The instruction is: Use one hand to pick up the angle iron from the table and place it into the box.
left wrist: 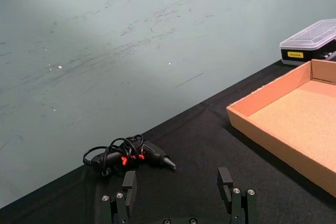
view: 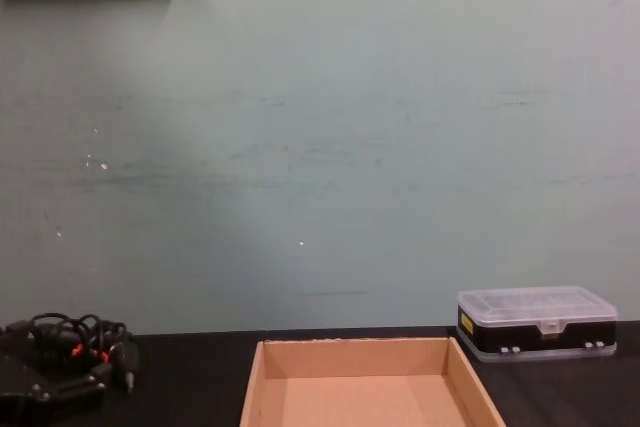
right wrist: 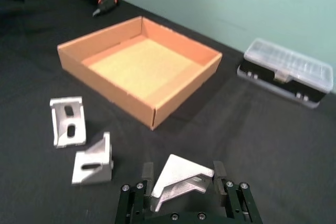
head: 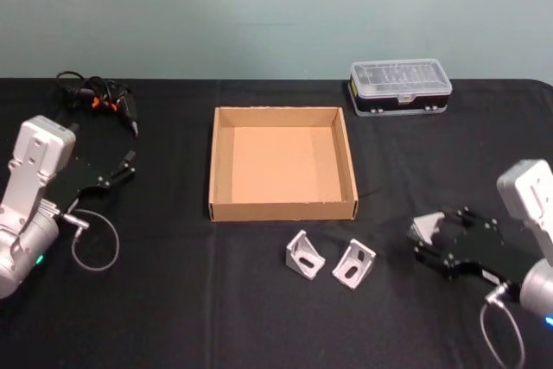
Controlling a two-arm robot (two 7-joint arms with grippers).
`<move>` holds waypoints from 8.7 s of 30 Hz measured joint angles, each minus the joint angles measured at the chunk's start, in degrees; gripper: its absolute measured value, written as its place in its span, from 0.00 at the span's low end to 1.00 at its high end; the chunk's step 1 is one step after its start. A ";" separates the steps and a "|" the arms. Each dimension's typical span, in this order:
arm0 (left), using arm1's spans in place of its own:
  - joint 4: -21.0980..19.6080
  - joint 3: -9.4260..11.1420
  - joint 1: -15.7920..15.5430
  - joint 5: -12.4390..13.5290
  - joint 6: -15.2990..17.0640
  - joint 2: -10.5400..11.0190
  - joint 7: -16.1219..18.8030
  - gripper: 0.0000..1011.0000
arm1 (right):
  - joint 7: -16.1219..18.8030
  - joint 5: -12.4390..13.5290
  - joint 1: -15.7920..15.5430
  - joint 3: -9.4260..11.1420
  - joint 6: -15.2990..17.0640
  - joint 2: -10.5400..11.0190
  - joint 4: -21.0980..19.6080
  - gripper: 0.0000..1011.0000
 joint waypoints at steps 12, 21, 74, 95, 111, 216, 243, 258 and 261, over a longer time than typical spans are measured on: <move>0.00 0.00 0.00 0.00 0.00 0.00 0.00 1.00 | 3.39 -3.63 11.75 -3.80 2.44 -5.63 4.02 0.68; 0.00 0.00 0.00 0.00 0.00 0.00 0.00 1.00 | 5.17 -5.85 21.89 -7.48 1.35 -13.42 14.15 0.68; 0.00 0.00 0.00 0.00 -0.01 0.00 0.00 1.00 | 3.73 -15.57 41.37 -11.37 3.20 -31.04 45.73 0.68; 0.00 0.00 0.00 0.00 0.00 0.00 0.00 1.00 | 3.96 -15.61 41.31 -11.29 3.23 -31.03 45.75 0.93; 0.00 0.00 0.00 0.00 0.00 0.01 0.00 1.00 | 4.11 -15.30 39.29 -10.73 2.78 -29.94 42.39 0.99; 0.00 0.00 0.00 0.00 0.00 0.00 0.00 1.00 | 7.57 -5.49 14.14 -10.57 20.64 -7.61 3.48 0.62; 0.00 0.00 0.00 0.00 0.00 0.00 0.00 1.00 | 7.79 -5.17 12.77 -9.13 19.45 -7.14 0.40 0.16; 0.00 0.00 0.00 0.00 0.00 0.00 0.00 1.00 | 7.06 -4.97 19.75 -8.75 16.81 -11.67 3.15 0.16; 0.00 0.00 0.00 0.00 -0.01 0.00 0.00 1.00 | 7.08 -5.02 22.57 -9.48 15.62 -13.66 6.45 0.16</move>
